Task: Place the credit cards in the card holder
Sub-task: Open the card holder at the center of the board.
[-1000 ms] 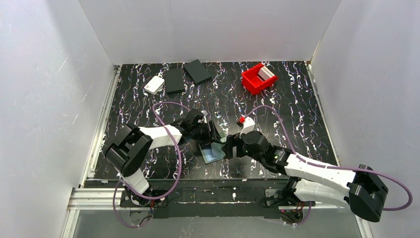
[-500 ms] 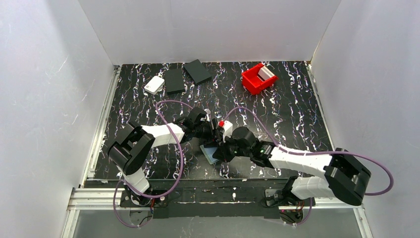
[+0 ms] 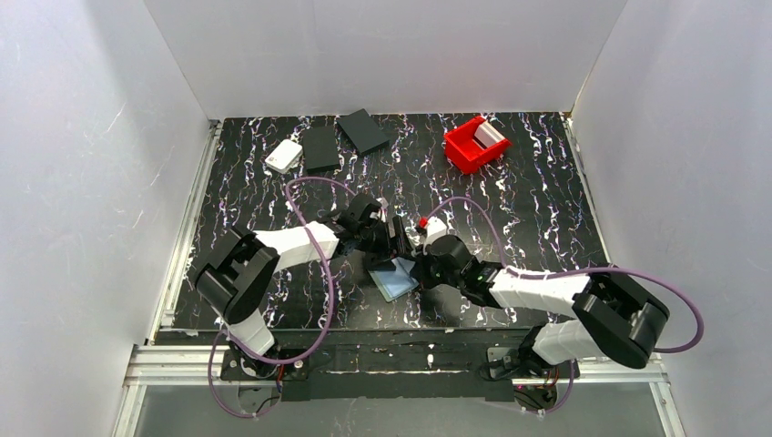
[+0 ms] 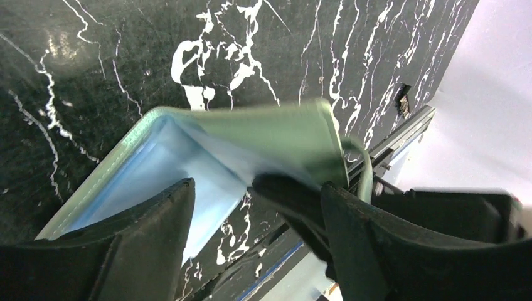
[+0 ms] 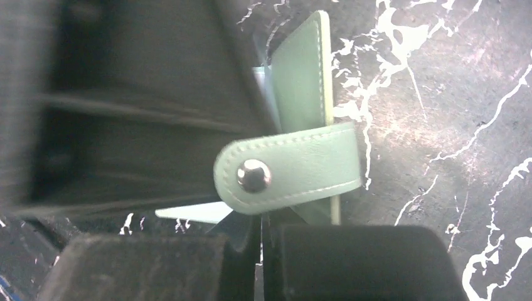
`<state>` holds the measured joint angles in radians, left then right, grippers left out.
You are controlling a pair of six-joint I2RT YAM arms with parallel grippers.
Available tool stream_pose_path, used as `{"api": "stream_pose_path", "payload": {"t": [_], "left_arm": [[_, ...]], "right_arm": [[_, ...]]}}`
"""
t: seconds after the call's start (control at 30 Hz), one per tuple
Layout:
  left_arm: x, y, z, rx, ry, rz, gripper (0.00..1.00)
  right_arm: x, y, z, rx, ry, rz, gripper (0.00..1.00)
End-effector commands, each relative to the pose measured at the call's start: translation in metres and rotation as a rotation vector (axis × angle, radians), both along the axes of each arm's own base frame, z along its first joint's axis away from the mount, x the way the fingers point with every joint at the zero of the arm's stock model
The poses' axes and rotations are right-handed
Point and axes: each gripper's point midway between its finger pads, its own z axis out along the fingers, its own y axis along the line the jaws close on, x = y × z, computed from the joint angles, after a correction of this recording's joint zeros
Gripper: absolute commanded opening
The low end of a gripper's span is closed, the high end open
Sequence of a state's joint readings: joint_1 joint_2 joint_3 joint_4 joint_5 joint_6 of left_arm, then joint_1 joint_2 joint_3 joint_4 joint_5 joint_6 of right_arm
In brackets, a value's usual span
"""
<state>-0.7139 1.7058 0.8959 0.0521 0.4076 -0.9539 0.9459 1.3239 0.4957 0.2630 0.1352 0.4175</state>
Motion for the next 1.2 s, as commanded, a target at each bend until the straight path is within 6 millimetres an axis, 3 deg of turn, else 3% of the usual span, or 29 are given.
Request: {"api": "stream_pose_path", "payload": {"t": [0.0, 0.1, 0.27, 0.5, 0.57, 0.67, 0.83, 1.0, 1.17], "left_arm": [[-0.004, 0.022, 0.026, 0.086, -0.1, -0.062, 0.74], [-0.007, 0.033, 0.038, 0.1, -0.136, -0.059, 0.75], [-0.015, 0.032, 0.046, 0.034, -0.131, -0.036, 0.76], [-0.017, 0.035, 0.058, -0.004, -0.161, 0.003, 0.75], [-0.018, 0.041, 0.057, 0.009, -0.173, 0.023, 0.67], [-0.021, 0.044, 0.046, 0.0, -0.154, 0.065, 0.47], [-0.019, 0.025, 0.03, -0.036, -0.097, 0.001, 0.23], [-0.011, 0.014, 0.015, -0.01, -0.077, -0.045, 0.19], [-0.017, 0.026, -0.02, 0.085, -0.016, -0.043, 0.13]], "right_arm": [[0.011, -0.001, -0.003, 0.078, 0.036, -0.057, 0.01], [0.005, -0.002, -0.008, 0.137, 0.094, -0.061, 0.01], [-0.003, 0.001, -0.014, 0.226, 0.195, -0.063, 0.01], [-0.002, 0.013, -0.005, 0.352, 0.281, -0.042, 0.01], [0.003, 0.017, 0.002, 0.36, 0.276, -0.037, 0.01], [0.01, 0.019, 0.009, 0.351, 0.267, -0.037, 0.01], [0.023, 0.016, 0.013, 0.347, 0.276, -0.056, 0.01], [0.031, 0.013, 0.012, 0.351, 0.3, -0.067, 0.01], [0.044, 0.01, 0.006, 0.367, 0.345, -0.087, 0.01]]}}
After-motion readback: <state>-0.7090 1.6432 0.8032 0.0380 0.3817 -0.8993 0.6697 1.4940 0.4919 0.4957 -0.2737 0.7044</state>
